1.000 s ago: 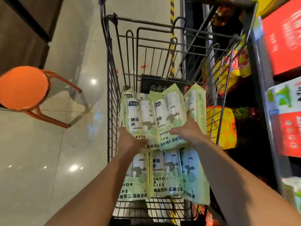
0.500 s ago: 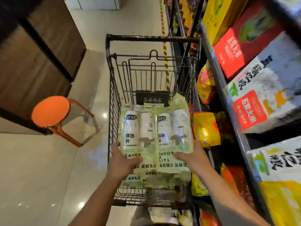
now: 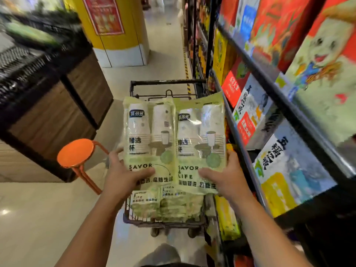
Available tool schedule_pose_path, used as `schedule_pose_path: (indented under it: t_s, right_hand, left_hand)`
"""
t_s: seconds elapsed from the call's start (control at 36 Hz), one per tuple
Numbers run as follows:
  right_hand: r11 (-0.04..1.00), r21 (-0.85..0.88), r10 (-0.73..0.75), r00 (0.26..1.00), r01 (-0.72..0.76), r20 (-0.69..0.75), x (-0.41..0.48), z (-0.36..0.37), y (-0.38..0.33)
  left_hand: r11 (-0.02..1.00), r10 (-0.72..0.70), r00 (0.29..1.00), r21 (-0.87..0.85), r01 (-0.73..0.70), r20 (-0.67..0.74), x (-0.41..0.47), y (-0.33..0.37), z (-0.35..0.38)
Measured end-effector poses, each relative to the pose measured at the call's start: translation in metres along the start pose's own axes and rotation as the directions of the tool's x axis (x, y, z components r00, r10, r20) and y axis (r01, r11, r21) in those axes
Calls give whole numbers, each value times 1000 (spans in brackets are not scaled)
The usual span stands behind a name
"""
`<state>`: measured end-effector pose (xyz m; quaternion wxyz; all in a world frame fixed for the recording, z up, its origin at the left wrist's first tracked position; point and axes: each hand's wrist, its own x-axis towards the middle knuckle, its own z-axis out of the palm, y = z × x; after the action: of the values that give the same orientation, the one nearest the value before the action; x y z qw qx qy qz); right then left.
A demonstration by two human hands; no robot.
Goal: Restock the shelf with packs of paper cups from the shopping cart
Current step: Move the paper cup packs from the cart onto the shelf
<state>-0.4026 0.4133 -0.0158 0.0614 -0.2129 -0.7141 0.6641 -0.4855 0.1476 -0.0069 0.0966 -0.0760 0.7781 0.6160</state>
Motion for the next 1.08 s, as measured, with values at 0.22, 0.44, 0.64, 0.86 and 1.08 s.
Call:
schedule_pose_path:
  t_s: [0.22, 0.44, 0.64, 0.86, 1.08]
  right_hand:
    - [976, 160, -137, 989, 145, -61, -50, -12, -22]
    - [954, 222, -171, 975, 201, -143, -101, 11, -32]
    - [930, 290, -152, 954, 228, -260, -164, 66, -17]
    - [960, 250, 35, 832, 126, -554, -261, 104, 17]
    - [966, 244, 119, 687, 86, -716, -365, 106, 23]
  left_hand:
    - [983, 183, 976, -55, -177, 119, -24, 31, -16]
    - [970, 227, 913, 4, -242, 340, -24, 47, -47]
    - [957, 254, 826, -5, -291, 504, -23, 28, -89]
    - [970, 166, 709, 18, -244, 686, -41, -20, -97]
    - [948, 196, 562, -9, -318, 804, -103, -28, -68]
